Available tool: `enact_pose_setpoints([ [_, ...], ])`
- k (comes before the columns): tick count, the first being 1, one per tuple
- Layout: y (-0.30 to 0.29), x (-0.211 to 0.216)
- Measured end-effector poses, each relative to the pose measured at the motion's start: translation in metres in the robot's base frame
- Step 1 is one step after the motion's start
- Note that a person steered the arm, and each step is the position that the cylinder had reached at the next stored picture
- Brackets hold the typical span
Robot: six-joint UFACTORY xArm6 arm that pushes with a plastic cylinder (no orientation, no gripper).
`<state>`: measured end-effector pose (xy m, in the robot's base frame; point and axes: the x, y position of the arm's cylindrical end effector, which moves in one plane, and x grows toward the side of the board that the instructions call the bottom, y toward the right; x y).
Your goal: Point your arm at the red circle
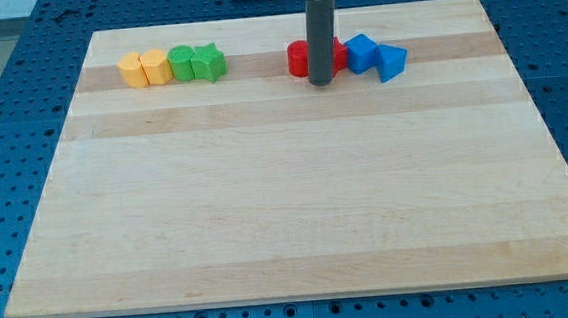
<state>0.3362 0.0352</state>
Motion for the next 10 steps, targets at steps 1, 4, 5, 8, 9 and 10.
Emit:
enact_pose_setpoints([
  [1,-0.012,0.0],
  [4,-0.095,-0.026],
  [5,-0.095,-0.046],
  [8,-0.075,-0.075],
  [9,-0.066,-0.073],
  [10,-0.063,-0.065],
])
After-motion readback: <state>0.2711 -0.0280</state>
